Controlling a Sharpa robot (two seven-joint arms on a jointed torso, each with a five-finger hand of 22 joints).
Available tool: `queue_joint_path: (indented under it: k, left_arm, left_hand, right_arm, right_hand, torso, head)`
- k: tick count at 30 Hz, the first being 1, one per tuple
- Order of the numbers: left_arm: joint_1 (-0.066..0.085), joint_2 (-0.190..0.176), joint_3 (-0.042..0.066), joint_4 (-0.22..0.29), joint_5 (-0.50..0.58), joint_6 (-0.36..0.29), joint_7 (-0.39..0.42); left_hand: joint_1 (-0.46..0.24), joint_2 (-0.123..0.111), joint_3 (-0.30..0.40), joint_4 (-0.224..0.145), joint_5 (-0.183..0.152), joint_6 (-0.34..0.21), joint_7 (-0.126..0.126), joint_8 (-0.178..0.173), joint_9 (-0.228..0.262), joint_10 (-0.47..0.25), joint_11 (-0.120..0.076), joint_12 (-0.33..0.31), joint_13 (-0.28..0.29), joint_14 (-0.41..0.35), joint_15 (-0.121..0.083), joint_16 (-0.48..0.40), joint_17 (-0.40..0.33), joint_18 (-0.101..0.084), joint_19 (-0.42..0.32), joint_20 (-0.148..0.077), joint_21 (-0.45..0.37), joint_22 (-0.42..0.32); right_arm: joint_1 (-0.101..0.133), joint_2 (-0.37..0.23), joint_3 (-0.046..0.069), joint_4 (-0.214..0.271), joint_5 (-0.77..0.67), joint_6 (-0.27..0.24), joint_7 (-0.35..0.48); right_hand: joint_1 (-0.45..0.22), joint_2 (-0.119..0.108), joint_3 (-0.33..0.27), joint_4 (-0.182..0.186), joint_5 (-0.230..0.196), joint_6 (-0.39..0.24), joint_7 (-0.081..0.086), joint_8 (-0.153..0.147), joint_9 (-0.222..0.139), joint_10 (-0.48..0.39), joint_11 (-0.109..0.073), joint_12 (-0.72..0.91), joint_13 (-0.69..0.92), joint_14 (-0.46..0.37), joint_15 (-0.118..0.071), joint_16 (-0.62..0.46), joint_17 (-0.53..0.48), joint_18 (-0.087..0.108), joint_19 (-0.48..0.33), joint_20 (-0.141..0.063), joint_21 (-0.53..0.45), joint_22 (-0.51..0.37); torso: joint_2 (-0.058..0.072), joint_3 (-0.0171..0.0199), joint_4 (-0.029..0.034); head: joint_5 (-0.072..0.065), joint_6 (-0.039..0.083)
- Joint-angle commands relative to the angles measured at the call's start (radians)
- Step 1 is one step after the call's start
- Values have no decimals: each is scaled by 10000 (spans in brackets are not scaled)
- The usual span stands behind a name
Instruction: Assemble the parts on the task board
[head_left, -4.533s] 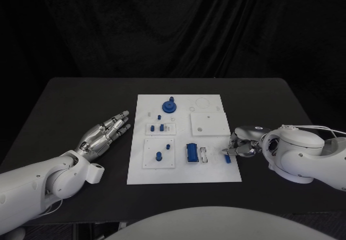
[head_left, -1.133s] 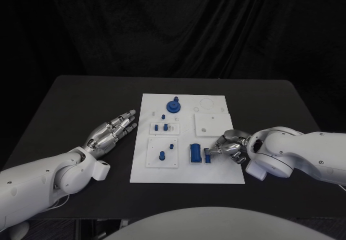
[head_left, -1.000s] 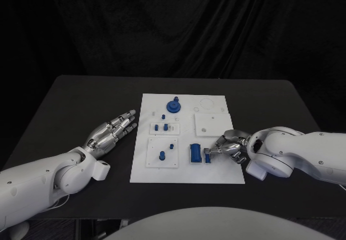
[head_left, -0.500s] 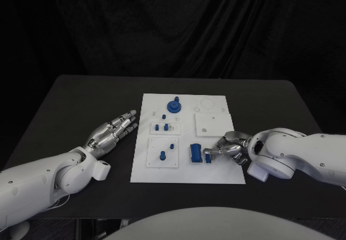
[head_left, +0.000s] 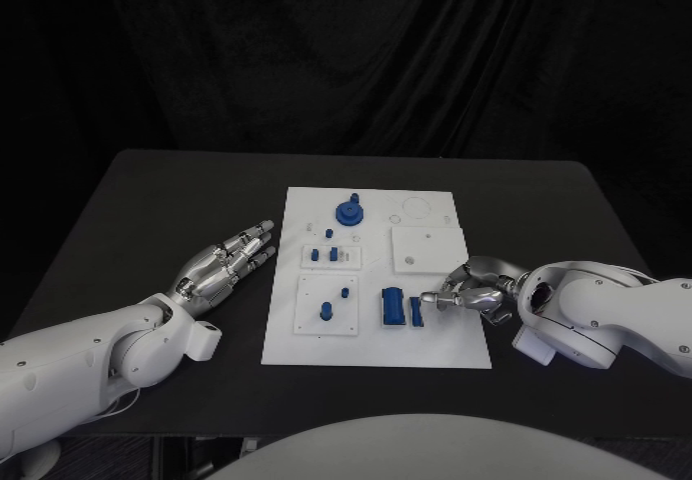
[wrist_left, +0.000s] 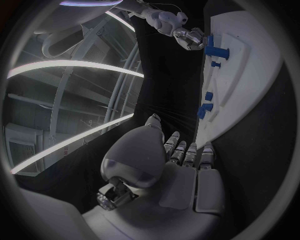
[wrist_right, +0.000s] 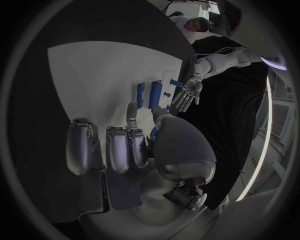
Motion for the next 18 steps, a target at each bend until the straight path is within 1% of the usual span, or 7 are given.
queue_joint_path:
  k: [1,4,6,8,12,14,18]
  left_arm:
    - [-13,-81,9,187,44,-153,420]
    - [-9,-223,12,426,44,-336,457]
    - [1,-331,14,608,44,-460,495]
    - [20,-434,16,789,45,-563,532]
    - [122,-547,19,1083,47,-709,618]
    - [239,-574,20,1229,47,-758,660]
    - [515,-675,20,1537,48,-880,774]
  left_hand:
    - [114,14,17,-47,33,60,42,36,16,36,20,62,1,32,48,-36,-17,78,-12,72,-33,10]
    - [132,-8,4,-37,42,143,75,63,28,58,25,87,8,32,7,-36,-17,78,-8,26,-30,15]
    - [144,-26,-5,-30,50,172,84,74,32,71,32,100,11,32,-12,-36,-17,77,-7,7,-29,16]
    - [158,-44,-21,3,50,234,91,94,38,94,52,123,17,32,-47,-36,-17,79,-7,-26,-29,16]
    - [129,-14,-56,170,19,353,138,132,48,134,43,161,25,32,-122,-36,-17,65,-8,-119,-30,13]
    - [62,45,-101,243,-13,339,394,129,30,222,64,237,44,32,-252,-36,-17,31,5,-287,-18,28]
    - [-102,87,-170,248,-238,-194,177,-70,-57,256,-40,249,45,32,-279,-36,-17,-19,7,-369,-16,27]
  right_arm:
    - [29,-219,2,114,-419,-971,1167]
    - [141,-418,3,109,-97,-1504,2016]
    - [274,-517,3,47,359,-1687,2773]
    - [431,-553,4,-48,940,-1780,3488]
    - [644,-474,3,-353,2498,-1498,4998]
    - [699,-376,2,-569,3384,-1222,5861]
    - [739,-115,0,-1000,4835,-626,7323]
  right_hand:
    - [-88,152,-84,188,-54,-108,0,141,68,1040,-87,27,2634,711,-89,-85,907,163,269,-74,-139,2002]
    - [-504,431,-332,664,165,-333,41,252,23,1040,-7,27,2634,121,-38,-1005,-1007,629,-725,-14,-2243,1269]
    - [-1113,680,-782,690,1304,-517,197,109,-246,790,61,-120,2432,-573,129,-1973,-2635,914,-1576,86,-3874,664]
    - [-1345,1008,-1190,604,1191,-522,343,-25,-642,-937,345,-1206,1113,-1965,273,-3658,-5178,1286,-3101,344,-6644,-408]
    - [-1254,1547,-1776,704,907,-766,1011,-441,-1531,-7178,1075,-5274,-2875,-5794,1246,-6395,-7625,1173,-5757,1005,-9636,-1754]
    - [-1070,1787,-2301,689,612,-1428,1769,-1010,-2332,-9585,1973,-7335,-4290,-8596,2366,-8131,-8614,755,-7694,1721,-11661,-3066]
    - [-834,2089,-2950,678,371,-2055,1568,-1633,-3357,-10727,2893,-9399,-6573,-9991,3201,-9488,-9961,666,-8480,2359,-13217,-4651]
  torso:
    - [3,4,2]
    - [-3,4,-1]
    - [-2,1,6]
    - [-4,-2,5]
    - [-11,8,-29]
    - [-26,8,-43]
    - [-136,14,-74]
  head:
    - [-19,-1]
    - [-31,-1]
    - [-45,-1]
    - [-52,-1]
    - [-17,-1]
    - [27,-1]
    - [48,-1]
